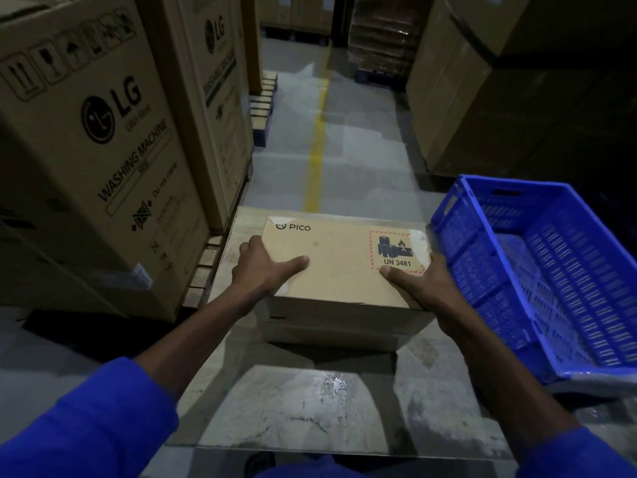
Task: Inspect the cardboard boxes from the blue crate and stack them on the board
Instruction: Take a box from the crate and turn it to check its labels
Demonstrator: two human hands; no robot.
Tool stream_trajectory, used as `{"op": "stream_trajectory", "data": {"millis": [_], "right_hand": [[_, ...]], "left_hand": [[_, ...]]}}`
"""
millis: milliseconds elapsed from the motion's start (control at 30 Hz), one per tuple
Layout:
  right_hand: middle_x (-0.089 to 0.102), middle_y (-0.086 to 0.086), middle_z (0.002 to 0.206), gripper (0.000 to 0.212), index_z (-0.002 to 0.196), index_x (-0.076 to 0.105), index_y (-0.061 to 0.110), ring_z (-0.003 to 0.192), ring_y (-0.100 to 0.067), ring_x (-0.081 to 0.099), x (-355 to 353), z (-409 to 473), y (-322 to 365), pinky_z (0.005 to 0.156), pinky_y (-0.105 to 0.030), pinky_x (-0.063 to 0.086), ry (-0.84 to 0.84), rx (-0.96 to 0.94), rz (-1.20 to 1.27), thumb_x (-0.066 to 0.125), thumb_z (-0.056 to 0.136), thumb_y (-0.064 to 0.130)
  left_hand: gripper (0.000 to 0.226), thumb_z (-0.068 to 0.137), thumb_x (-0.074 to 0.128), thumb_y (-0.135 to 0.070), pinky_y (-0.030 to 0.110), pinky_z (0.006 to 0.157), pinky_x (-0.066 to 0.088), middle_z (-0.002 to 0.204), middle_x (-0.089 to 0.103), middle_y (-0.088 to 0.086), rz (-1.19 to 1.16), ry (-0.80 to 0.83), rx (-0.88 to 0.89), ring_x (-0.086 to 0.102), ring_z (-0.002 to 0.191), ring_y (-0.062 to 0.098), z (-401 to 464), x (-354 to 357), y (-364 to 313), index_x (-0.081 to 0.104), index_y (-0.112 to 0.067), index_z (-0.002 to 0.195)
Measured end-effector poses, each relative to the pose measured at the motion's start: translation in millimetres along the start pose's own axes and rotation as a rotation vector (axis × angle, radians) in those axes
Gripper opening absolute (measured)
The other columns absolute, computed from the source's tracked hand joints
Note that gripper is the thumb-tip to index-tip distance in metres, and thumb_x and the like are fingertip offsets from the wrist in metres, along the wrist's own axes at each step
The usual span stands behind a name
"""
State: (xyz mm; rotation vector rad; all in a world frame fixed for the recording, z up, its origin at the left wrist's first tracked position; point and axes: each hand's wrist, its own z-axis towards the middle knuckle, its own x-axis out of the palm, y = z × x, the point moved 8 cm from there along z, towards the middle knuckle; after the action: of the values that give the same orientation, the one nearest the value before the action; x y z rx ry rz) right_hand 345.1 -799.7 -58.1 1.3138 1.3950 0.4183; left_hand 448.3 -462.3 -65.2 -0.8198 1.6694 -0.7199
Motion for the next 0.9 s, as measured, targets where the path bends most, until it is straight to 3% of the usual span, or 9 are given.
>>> {"op": "stream_trajectory", "data": {"millis": [67,200,333,467,533,633,733,833,900], "right_hand": [[0.07,-0.005,0.125,0.106,0.148,0.038,0.021,0.106,-0.023,0.074,-3,-7,-2,0.089,-0.048,0.061,0.034,0.024,0.14,0.085,0.066,0.068],[0.075,-0.014,0.118,0.05,0.122,0.067,0.021,0.116,-0.035,0.07,-3,-24,-36,0.107,-0.059,0.05,-0.021,0.207,0.583,0.046,0.102,0.062],[0.066,-0.019,0.125,0.028,0.107,0.066,0.017,0.119,-0.037,0.06,28,-49,-83,0.1,-0.052,0.05,0.03,0.441,0.52,0.053,0.103,0.041],[0.064,-0.022,0.127,0.05,0.115,0.071,0.018,0.114,-0.036,0.058,50,-61,-98,0.1,-0.052,0.051,0.141,0.528,0.534,0.059,0.094,0.062],[0.066,-0.02,0.118,0.051,0.115,0.071,0.016,0.108,-0.034,0.061,51,-59,-93,0.087,-0.045,0.056,0.146,0.507,0.621,0.063,0.092,0.061],[0.068,-0.017,0.109,0.046,0.112,0.07,0.013,0.098,-0.029,0.063,44,-56,-81,0.076,-0.038,0.052,0.077,0.437,0.696,0.058,0.099,0.055],[0.069,-0.016,0.128,0.057,0.132,0.065,0.013,0.113,-0.031,0.068,27,-47,-72,0.079,-0.042,0.058,-0.026,0.368,0.842,0.062,0.096,0.057],[0.066,-0.018,0.138,0.07,0.142,0.06,0.015,0.128,-0.038,0.062,2,-36,-51,0.092,-0.049,0.058,-0.026,0.272,0.942,0.06,0.092,0.064],[0.065,-0.018,0.139,0.076,0.145,0.057,0.013,0.13,-0.037,0.061,-15,-33,-33,0.099,-0.05,0.055,-0.005,0.205,0.941,0.058,0.092,0.067]], "left_hand": [[0.104,0.046,0.072,-0.093,0.052,0.092,0.056,0.122,0.064,-0.004,-0.009,-0.009,0.017,0.064,0.109,0.022,-1,-2,5,0.056,-0.031,0.128],[0.103,0.044,0.079,-0.088,0.05,0.092,0.058,0.12,0.068,-0.009,-0.148,0.001,-0.005,0.067,0.108,0.017,-2,-2,9,0.058,-0.032,0.128],[0.108,0.041,0.084,-0.084,0.048,0.094,0.058,0.12,0.071,-0.008,-0.229,0.029,-0.013,0.068,0.109,0.016,0,-6,15,0.059,-0.028,0.131],[0.046,0.076,0.088,-0.042,0.027,0.079,0.052,0.103,0.069,-0.009,-0.291,0.019,-0.032,0.066,0.097,0.011,-8,-20,14,0.062,-0.028,0.111],[0.055,0.082,0.084,-0.039,0.022,0.073,0.046,0.109,0.064,-0.005,-0.304,-0.004,-0.032,0.062,0.099,0.014,-6,-28,18,0.058,-0.021,0.126],[0.081,0.078,0.076,-0.066,0.034,0.085,0.054,0.122,0.064,-0.003,-0.229,-0.072,0.04,0.063,0.11,0.02,-10,-47,18,0.053,-0.019,0.14],[0.061,0.097,0.051,-0.063,0.048,0.1,0.05,0.134,0.063,0.007,-0.049,-0.085,0.115,0.061,0.121,0.031,-19,-49,14,0.052,-0.024,0.145],[0.064,0.107,0.035,-0.054,0.045,0.11,0.039,0.154,0.046,0.016,0.101,0.006,0.151,0.046,0.137,0.033,-28,-31,-5,0.037,-0.017,0.158],[0.061,0.107,0.034,-0.054,0.04,0.105,0.04,0.153,0.049,0.013,0.095,0.075,0.144,0.048,0.136,0.032,-36,-16,-16,0.043,-0.017,0.155]]}}
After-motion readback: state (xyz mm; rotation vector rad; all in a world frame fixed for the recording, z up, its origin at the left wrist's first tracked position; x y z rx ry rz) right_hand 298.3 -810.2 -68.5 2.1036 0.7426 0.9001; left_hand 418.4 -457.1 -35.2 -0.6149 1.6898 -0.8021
